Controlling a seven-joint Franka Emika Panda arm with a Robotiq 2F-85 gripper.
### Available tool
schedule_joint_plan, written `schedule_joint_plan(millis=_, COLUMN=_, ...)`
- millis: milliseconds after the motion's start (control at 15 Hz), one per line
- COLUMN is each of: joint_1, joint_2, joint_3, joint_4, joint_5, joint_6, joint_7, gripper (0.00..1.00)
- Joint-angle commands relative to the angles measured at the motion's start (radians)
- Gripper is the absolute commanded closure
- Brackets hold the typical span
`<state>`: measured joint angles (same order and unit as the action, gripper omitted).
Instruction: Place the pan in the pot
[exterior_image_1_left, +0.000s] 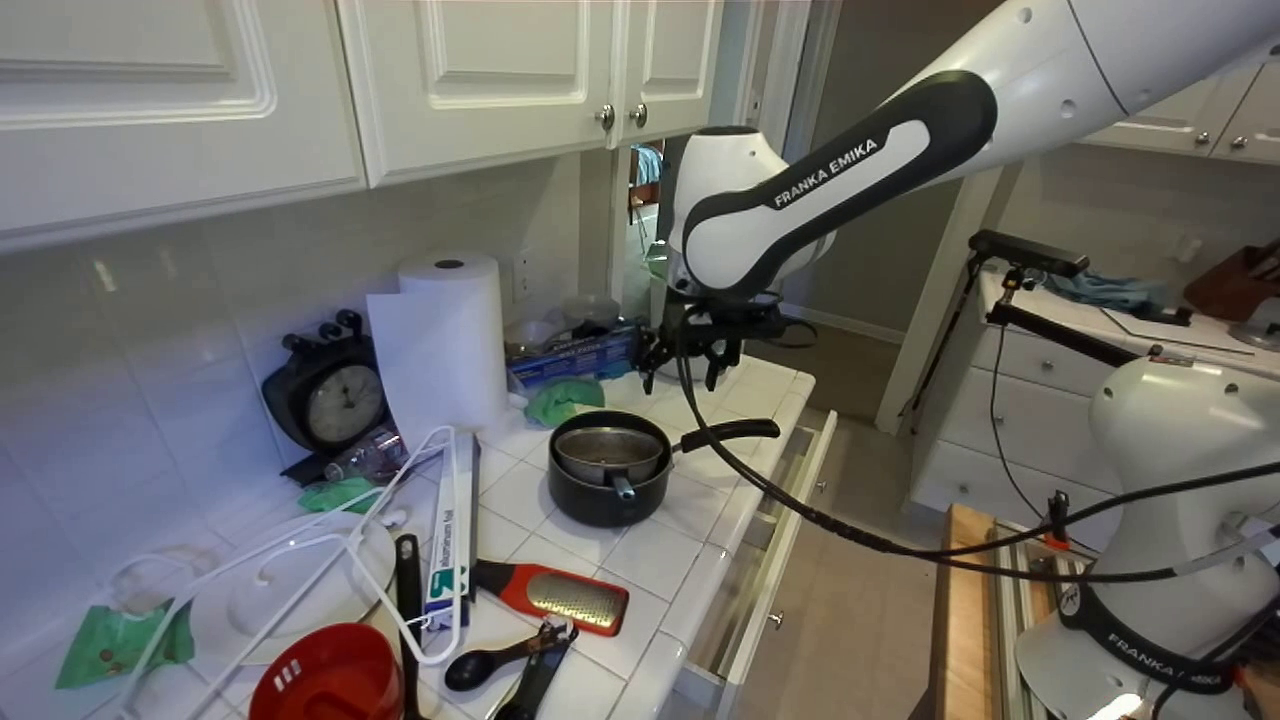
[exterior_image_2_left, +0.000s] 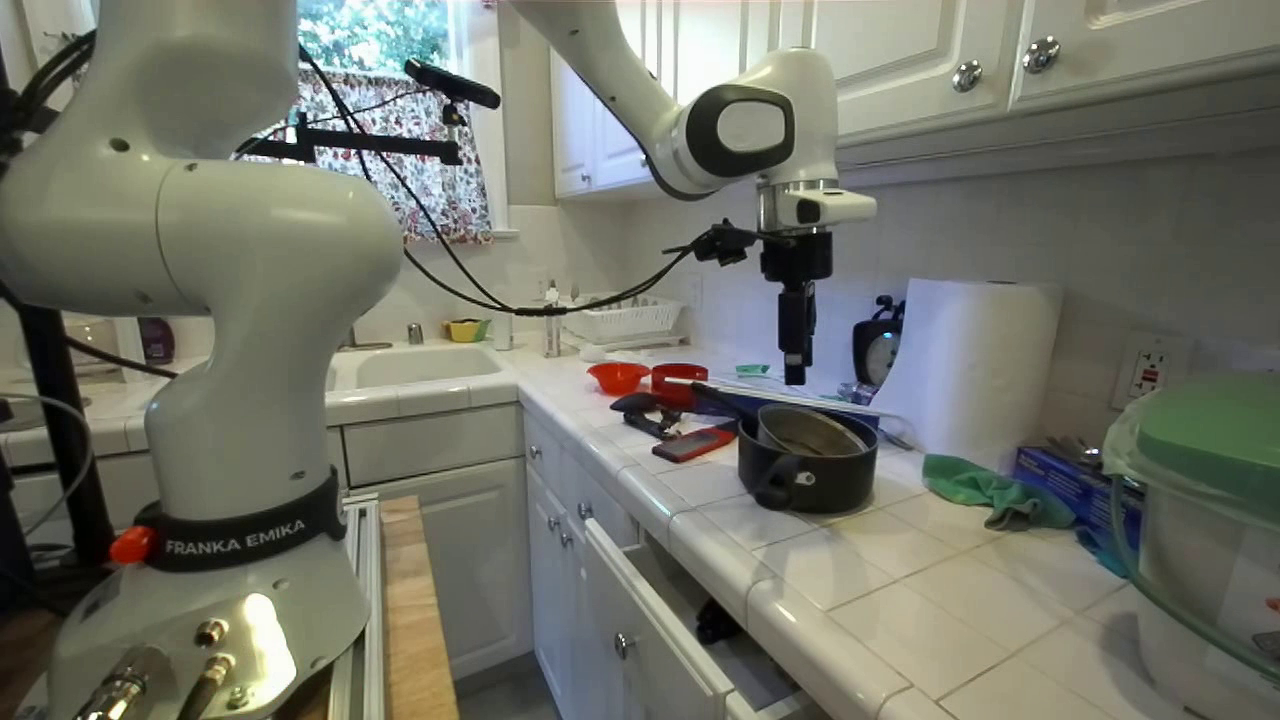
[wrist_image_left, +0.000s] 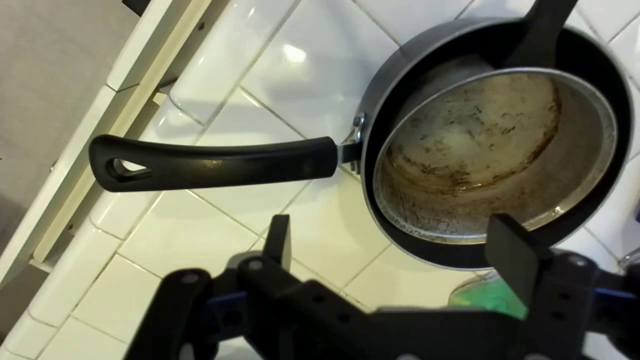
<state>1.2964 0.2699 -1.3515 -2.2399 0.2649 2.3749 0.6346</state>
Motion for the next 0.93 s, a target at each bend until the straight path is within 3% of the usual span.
schedule_joint_plan(millis=0, joint_1=0.0, joint_2=-0.001, joint_3=0.003, joint_4=-0.002, joint_5=0.0, joint_6=0.0, joint_7=-0.002, gripper=0.0)
schedule_joint_plan(millis=200, joint_1=0.0, joint_2=-0.002, joint_3=0.005, joint_4=-0.004, joint_5=0.0, joint_6=0.0, joint_7=-0.006, gripper=0.0)
schedule_joint_plan(millis=533, joint_1=0.021, joint_2=-0.043, joint_3=0.009, joint_4=-0.016, joint_5=0.033, joint_6=0.128, joint_7=-0.011, gripper=0.0)
schedule_joint_plan(millis=867, joint_1=0.0, joint_2=-0.121, joint_3=0.073, joint_4=-0.026, joint_5=0.112, joint_6=0.128, joint_7=-0.072, gripper=0.0)
